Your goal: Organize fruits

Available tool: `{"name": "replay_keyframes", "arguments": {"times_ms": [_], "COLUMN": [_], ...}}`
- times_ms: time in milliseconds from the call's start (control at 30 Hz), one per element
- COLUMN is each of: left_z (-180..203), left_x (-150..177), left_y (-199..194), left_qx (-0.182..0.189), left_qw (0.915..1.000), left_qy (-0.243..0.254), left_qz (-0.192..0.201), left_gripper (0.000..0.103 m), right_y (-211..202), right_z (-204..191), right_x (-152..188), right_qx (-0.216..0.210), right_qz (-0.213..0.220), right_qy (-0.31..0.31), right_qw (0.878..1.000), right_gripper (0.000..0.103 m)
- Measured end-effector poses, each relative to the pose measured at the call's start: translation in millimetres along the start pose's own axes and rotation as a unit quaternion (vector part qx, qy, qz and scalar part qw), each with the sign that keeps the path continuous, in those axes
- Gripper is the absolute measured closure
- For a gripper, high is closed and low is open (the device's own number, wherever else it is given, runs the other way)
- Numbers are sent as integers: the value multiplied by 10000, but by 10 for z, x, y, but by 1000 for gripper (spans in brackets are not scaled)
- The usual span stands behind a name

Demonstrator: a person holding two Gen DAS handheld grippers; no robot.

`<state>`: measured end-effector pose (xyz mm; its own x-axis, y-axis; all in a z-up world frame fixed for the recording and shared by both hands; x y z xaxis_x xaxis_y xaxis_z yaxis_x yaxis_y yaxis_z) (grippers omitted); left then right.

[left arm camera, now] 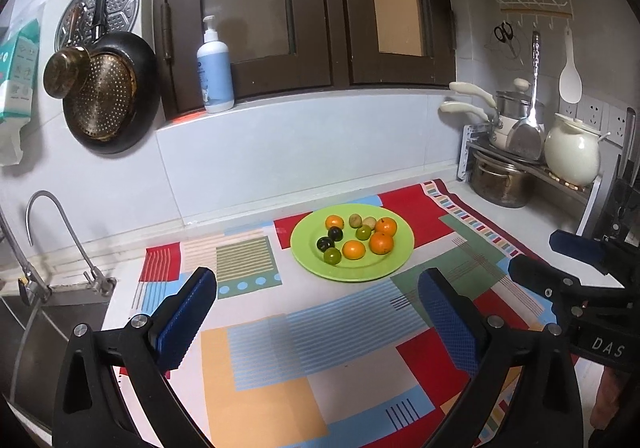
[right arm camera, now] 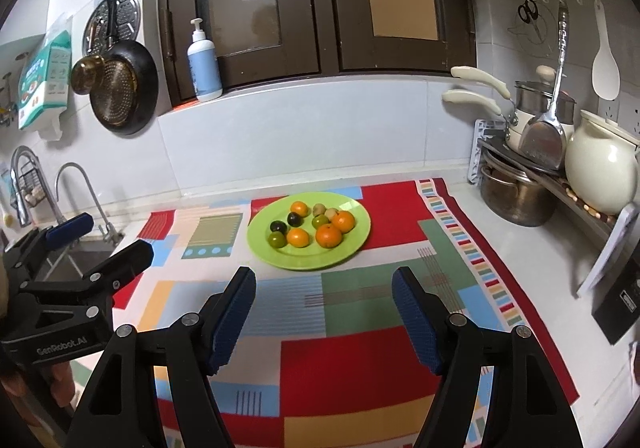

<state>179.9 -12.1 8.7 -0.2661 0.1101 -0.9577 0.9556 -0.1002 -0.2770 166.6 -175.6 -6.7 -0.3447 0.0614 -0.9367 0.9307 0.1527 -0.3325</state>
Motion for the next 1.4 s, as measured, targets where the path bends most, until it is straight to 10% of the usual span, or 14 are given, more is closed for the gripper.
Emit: {"name": "replay_keyframes", "arguments": {"times_ms": [1400], "left_z": [-35], "left_x": [-32], "left_y": [-49], "left_qx": [100], "left_qw": [9999], "left_qy": [-107], "left_qz": [65], "left_gripper": [0], "right_y": [-33], "right_z": [-4], "right_x": [6], "right_qx": [70], "right_qz": [-6], "right_qy": [48], "right_qw": [10000], "right_gripper": [32]}}
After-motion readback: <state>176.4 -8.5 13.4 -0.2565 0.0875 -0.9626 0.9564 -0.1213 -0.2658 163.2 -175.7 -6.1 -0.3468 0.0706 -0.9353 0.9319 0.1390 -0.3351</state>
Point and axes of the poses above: each gripper's, at about its wrist camera, not at the fingertips, and y roughly the way its jaws point, z to its right, x to its underside, the point moved 8 cm from there along y, roughly the way its jaws point, and after that the axes turned 14 degrees about z, right-handed, at the moved point
